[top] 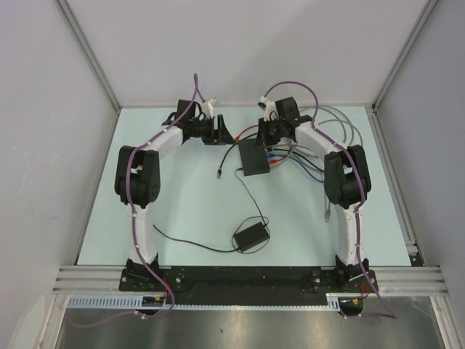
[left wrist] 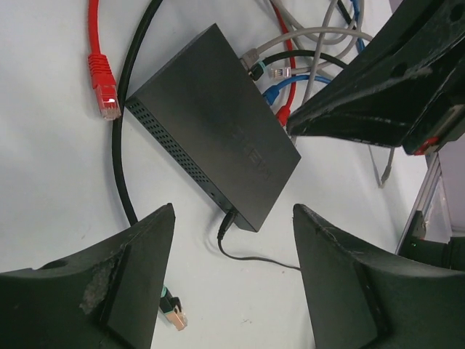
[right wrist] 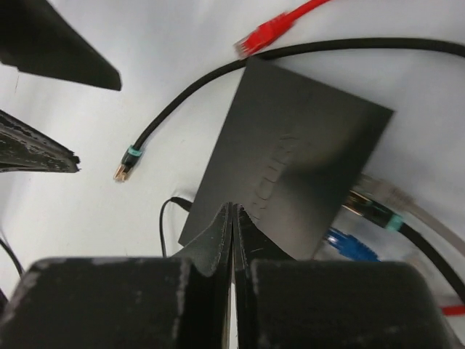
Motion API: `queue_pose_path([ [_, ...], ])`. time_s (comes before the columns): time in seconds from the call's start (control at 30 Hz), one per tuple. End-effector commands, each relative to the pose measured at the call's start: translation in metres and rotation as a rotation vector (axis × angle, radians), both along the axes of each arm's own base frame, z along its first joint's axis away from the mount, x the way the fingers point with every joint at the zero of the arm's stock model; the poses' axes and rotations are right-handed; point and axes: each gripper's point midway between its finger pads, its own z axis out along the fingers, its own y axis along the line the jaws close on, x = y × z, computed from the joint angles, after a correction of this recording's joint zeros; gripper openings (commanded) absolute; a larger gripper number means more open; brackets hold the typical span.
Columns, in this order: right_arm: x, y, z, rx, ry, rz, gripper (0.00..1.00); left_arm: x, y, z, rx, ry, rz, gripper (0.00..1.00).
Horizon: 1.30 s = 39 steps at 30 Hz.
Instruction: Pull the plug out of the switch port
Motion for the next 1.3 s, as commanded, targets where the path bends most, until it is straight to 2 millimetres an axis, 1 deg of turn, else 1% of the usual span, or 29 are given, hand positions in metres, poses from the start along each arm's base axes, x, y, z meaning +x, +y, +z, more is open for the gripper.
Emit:
queue_pose_path([
  [0.0, -0.006, 0.009, -0.004, 0.004, -0.007, 0.096, 0.0, 0.0, -0.006, -0.003, 0.025, -0.032, -0.052, 0.72],
  [0.03, -0.009, 0.009, -0.016, 0.0, 0.022, 0.104, 0.0, -0.002, -0.008, -0.005, 0.031, -0.023, -0.064, 0.71],
  [0.13, -0.011, 0.006, -0.031, -0.015, 0.052, 0.098, 0.0, -0.005, -0.011, -0.011, 0.025, -0.017, -0.083, 0.68],
  [0.2, -0.011, 0.004, -0.038, -0.022, 0.066, 0.093, 0.0, -0.009, -0.014, -0.015, 0.022, -0.014, -0.104, 0.66],
  [0.33, -0.018, 0.002, -0.054, -0.025, 0.114, 0.099, 0.0, -0.017, -0.019, -0.026, 0.009, 0.007, -0.138, 0.63],
  [0.4, -0.022, 0.001, -0.067, -0.044, 0.13, 0.124, 0.0, -0.02, -0.02, -0.029, 0.0, 0.012, -0.159, 0.61],
  [0.43, -0.023, 0.001, -0.069, -0.049, 0.131, 0.132, 0.0, -0.024, -0.021, -0.03, -0.006, 0.022, -0.178, 0.6],
  [0.47, -0.026, 0.0, -0.077, -0.06, 0.146, 0.137, 0.0, -0.022, -0.023, -0.031, -0.01, 0.023, -0.197, 0.59],
  [0.5, -0.027, -0.001, -0.079, -0.063, 0.149, 0.141, 0.0, -0.027, -0.022, -0.036, -0.006, 0.048, -0.218, 0.55],
  [0.57, -0.032, -0.002, -0.085, -0.071, 0.166, 0.145, 0.0, -0.027, -0.022, -0.038, -0.001, 0.045, -0.228, 0.54],
  [0.67, -0.038, -0.002, -0.088, -0.088, 0.165, 0.164, 0.0, -0.032, -0.02, -0.047, 0.007, 0.068, -0.244, 0.54],
  [0.7, -0.039, -0.003, -0.09, -0.096, 0.166, 0.165, 0.0, -0.035, -0.02, -0.052, 0.007, 0.09, -0.25, 0.53],
  [0.8, -0.041, -0.004, -0.093, -0.107, 0.168, 0.169, 0.0, -0.037, -0.018, -0.064, 0.025, 0.105, -0.247, 0.53],
  [0.83, -0.042, -0.005, -0.093, -0.112, 0.168, 0.17, 0.0, -0.037, -0.019, -0.064, 0.025, 0.101, -0.25, 0.52],
  [0.9, -0.042, -0.005, -0.093, -0.118, 0.164, 0.17, 0.0, -0.037, -0.02, -0.071, 0.039, 0.107, -0.249, 0.51],
  [0.97, -0.043, -0.006, -0.094, -0.122, 0.167, 0.169, 0.0, -0.035, -0.022, -0.074, 0.053, 0.099, -0.254, 0.5],
  [1.13, -0.045, -0.009, -0.097, -0.136, 0.169, 0.172, 0.0, -0.039, -0.036, -0.08, 0.054, 0.098, -0.312, 0.49],
  [1.27, -0.045, -0.01, -0.096, -0.142, 0.164, 0.169, 0.0, -0.041, -0.039, -0.084, 0.057, 0.118, -0.326, 0.46],
])
